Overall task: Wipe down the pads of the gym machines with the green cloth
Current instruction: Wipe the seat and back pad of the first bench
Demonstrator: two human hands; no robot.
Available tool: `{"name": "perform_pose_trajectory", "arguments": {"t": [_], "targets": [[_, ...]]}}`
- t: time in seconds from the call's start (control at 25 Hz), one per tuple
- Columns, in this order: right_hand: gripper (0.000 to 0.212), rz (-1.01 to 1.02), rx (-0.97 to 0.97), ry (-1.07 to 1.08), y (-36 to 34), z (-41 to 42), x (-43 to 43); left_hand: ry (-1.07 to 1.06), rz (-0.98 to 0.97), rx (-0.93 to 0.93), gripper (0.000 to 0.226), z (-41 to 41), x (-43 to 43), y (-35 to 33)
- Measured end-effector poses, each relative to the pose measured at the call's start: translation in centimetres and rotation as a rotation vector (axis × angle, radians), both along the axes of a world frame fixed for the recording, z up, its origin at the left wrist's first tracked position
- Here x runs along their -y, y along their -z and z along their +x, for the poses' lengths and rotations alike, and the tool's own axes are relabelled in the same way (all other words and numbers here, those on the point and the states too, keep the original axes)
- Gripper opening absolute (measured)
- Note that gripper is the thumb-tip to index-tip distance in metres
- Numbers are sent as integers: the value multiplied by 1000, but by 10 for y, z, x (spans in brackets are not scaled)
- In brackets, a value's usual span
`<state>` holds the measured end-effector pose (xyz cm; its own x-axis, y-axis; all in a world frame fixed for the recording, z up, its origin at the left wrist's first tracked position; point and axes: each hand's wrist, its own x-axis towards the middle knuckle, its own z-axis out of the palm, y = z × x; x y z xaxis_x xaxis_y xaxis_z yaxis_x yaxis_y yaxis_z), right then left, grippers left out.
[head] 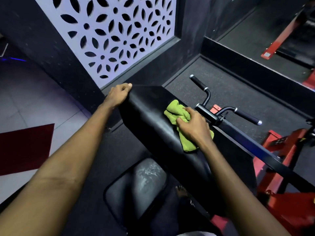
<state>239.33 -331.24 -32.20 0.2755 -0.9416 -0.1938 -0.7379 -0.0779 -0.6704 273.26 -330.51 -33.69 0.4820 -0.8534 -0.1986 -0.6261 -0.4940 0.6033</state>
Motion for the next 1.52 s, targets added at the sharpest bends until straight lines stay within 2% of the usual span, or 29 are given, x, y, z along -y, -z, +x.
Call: {"name": "perform_pose_trajectory", "arguments": {"t": [0.12, 0.36, 0.6, 0.72, 0.84, 1.0, 1.12, 1.28, 1.36, 1.52], "targets": [[49, -68, -53, 105, -10, 21, -15, 118, -40, -51, 42, 9, 1, 10], [47, -259, -133, 277, -17, 47, -88, 324, 0, -118, 51, 25, -2, 13], [47, -304, -35, 144, -16, 144, -59, 313, -22, -202, 54, 31, 0, 14], [52, -288, 37, 247, -1, 133, -54, 278, -81, -352, 53, 38, -17, 21], [54, -280, -24, 346, 6, 131, -48, 284, -52, -481, 60, 36, -54, 29], [50, -292, -77, 229, 1, 174, -32, 345, -114, -535, 56, 49, -70, 55], [49, -295, -95, 216, -3, 208, -23, 433, -184, -668, 56, 65, -62, 75], [47, -338, -103, 422, 1, 229, -32, 567, -113, -808, 61, 98, -35, 95], [45, -376, -126, 457, 3, 236, -44, 623, -85, -868, 63, 107, -27, 99], [48, -338, -252, 438, -3, 246, -43, 654, -238, -839, 53, 101, -34, 120]]}}
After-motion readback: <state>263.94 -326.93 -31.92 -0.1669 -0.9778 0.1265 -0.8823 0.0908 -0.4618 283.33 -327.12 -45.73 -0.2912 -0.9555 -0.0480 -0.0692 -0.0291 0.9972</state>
